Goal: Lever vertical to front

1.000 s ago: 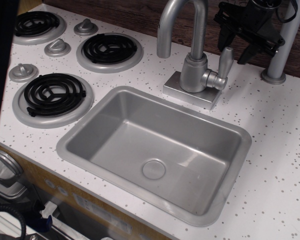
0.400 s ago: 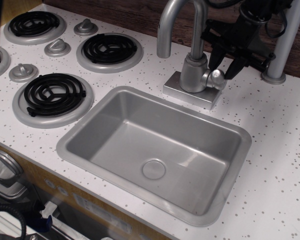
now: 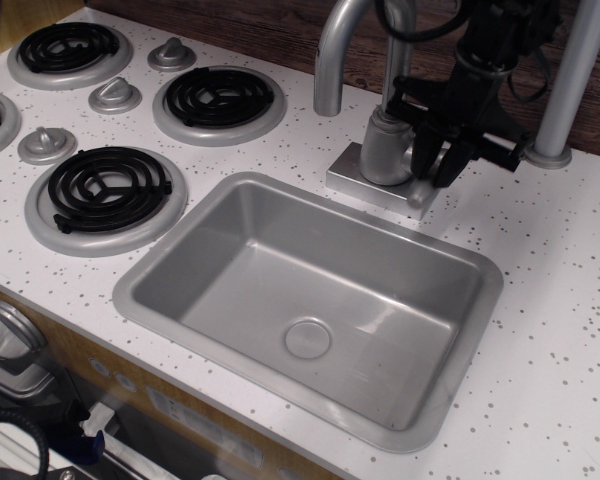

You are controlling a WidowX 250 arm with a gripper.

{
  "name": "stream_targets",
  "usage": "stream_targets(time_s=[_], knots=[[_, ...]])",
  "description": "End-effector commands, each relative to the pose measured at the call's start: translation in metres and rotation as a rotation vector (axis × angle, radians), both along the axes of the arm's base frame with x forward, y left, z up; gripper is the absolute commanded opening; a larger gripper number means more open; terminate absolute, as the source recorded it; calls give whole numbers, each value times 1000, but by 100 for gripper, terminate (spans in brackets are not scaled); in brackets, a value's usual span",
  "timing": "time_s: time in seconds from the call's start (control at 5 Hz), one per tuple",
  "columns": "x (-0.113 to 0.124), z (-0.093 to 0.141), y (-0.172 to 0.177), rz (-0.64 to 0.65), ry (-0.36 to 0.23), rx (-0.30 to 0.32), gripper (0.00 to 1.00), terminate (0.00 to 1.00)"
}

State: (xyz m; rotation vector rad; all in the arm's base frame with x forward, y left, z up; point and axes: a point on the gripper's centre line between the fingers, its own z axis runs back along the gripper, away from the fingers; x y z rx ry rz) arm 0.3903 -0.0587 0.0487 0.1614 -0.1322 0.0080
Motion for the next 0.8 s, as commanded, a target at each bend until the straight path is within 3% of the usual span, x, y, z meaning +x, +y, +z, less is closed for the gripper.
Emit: stream_targets(time_s=[0.0,0.2,0.4,0.6], knots=[[2,12,6,17,-55,-34,0,0],[-5,27,2,32,-43,7,100,0],[-17,44,-5,72,-43,56,100,0],[-24,49,-7,85,-52,70,100,100]])
